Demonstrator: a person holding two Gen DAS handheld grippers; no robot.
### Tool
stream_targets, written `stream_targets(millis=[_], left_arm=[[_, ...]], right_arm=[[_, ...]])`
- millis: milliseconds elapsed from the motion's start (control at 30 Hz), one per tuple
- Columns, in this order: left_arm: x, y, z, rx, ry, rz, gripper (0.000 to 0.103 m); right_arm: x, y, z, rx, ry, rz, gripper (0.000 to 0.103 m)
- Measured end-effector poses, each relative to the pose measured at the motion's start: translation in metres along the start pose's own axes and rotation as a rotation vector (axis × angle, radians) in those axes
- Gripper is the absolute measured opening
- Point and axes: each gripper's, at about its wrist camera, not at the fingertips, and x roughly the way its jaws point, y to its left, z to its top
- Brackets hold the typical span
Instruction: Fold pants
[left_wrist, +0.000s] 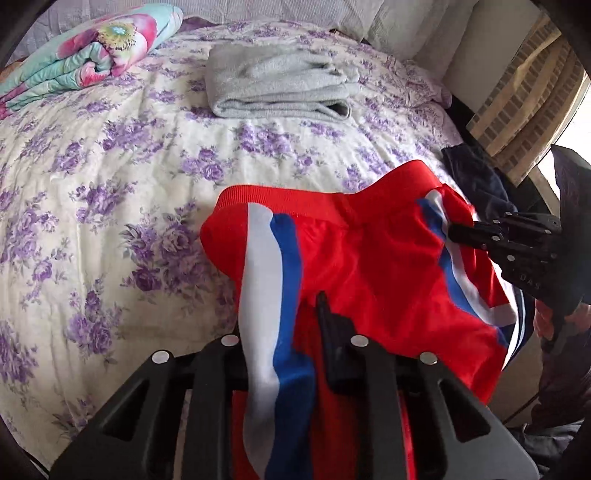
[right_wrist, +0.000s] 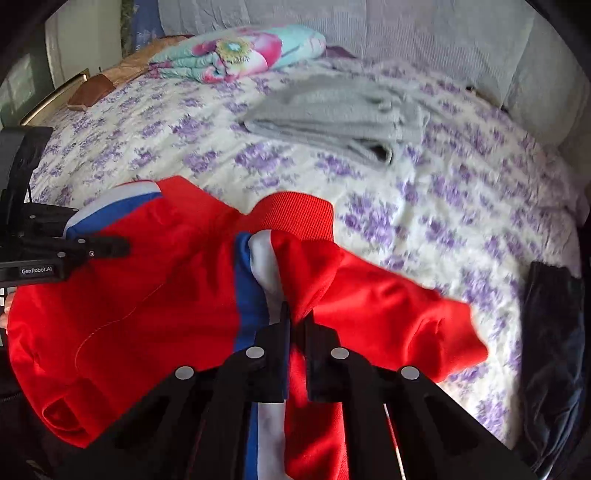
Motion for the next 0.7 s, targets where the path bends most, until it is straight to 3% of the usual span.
stream_targets(millis=[100,233,333,400,433,467,500,533,600,700], left_arm=[[-0.026,0.002,0.001,-0.009,-0.118,0.037,0.018],[-0.094,0.022,-0.003,-0.084,-0.330,0.135,0.018],[-0.165,0.051,-0.014,-0.186,-0.499,0.250,0.018],[-0.204,0.072,-0.026,-0.270,-0.573,0.352,0.020],[-0.218,0.085,-0.033,-0.318,-0.586,0.402,0.026],[-0.227,0.098,-0.038,-0.368,-0.582,0.458,0.031],[-0.232,0.114,-0.046,-0.430,-0.560,0.526,0.059],[-0.233,0.131,-0.056,-0.486,-0.532,0.588,0.081],[-0.234,0.162,-0.079,-0.569,-0.479,0.670,0.083],[-0.231,0.197,-0.105,-0.640,-0.410,0.700,0.083]], right_arm=[[-0.024,0.015,0.022,-0.091,-0.103,-0.055,0.006],[-0.038,0.039,0.089,-0.175,-0.191,-0.019,0.006],[-0.054,0.090,0.164,-0.282,-0.330,0.071,0.006],[-0.064,0.132,0.217,-0.324,-0.434,0.196,0.007],[-0.065,0.151,0.241,-0.334,-0.486,0.257,0.015],[-0.061,0.172,0.261,-0.343,-0.538,0.277,0.056],[-0.049,0.190,0.276,-0.336,-0.558,0.213,0.083],[-0.034,0.203,0.286,-0.313,-0.550,0.130,0.099],[-0.010,0.210,0.292,-0.307,-0.472,0.138,0.095],[0.001,0.178,0.268,-0.287,-0.445,0.080,0.095]])
